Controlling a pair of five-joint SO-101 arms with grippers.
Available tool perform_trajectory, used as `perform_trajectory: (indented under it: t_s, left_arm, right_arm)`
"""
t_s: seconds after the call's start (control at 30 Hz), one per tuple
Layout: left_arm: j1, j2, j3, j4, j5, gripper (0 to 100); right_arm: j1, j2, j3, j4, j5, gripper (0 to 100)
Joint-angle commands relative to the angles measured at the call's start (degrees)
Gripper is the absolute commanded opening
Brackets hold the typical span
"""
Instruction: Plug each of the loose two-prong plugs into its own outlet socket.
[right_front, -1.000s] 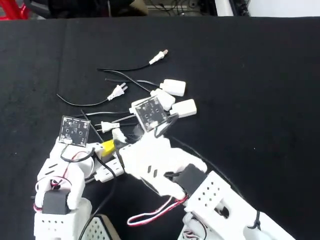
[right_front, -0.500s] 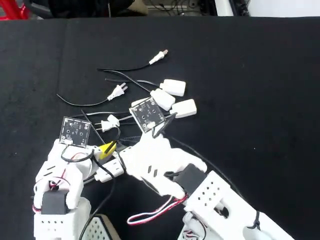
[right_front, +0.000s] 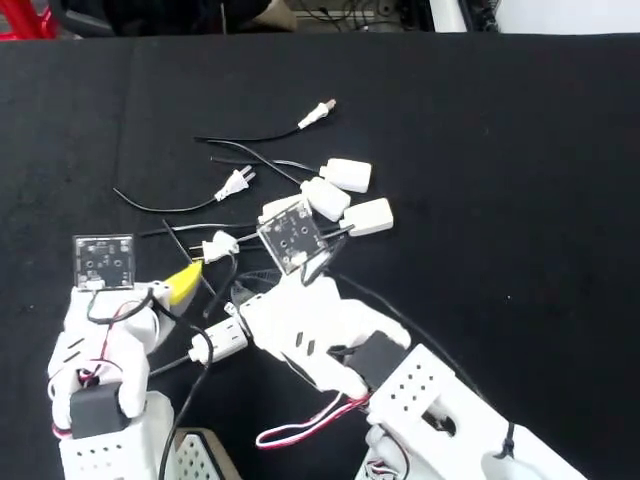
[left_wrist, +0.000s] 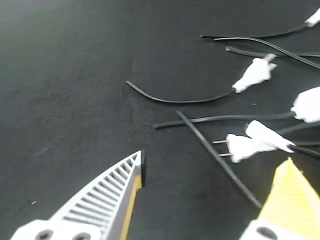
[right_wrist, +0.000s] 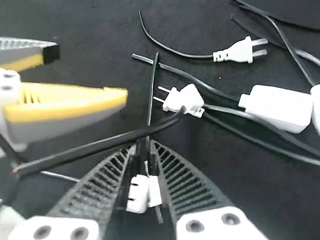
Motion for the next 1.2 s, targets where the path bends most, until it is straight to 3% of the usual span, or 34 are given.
perform_trajectory:
  t_s: [0.0, 0.33, 0.67, 0.8, 1.17]
  left_arm:
    - [-4.97, -0.35, -3.56, 0.09, 0.53, 40]
    - [-7.25, -0.35, -3.03, 0.26, 0.53, 40]
    - [-10.33, -0.35, 0.92, 0.00, 0.35, 40]
    - [-10.33, -0.35, 1.98, 0.00, -2.90, 40]
    - [-9.89, -0.35, 7.43, -5.80, -4.31, 40]
  right_arm:
    - [0.88, 0.31, 0.84, -3.60, 2.46, 13.3]
    - [2.20, 4.44, 0.92, -6.24, 5.10, 11.4]
    - [2.81, 39.78, -22.81, -0.18, 1.76, 11.4]
    - [3.08, 52.00, -28.70, -0.44, 2.29, 11.3]
    - [2.99, 59.30, -38.99, -0.26, 2.90, 11.3]
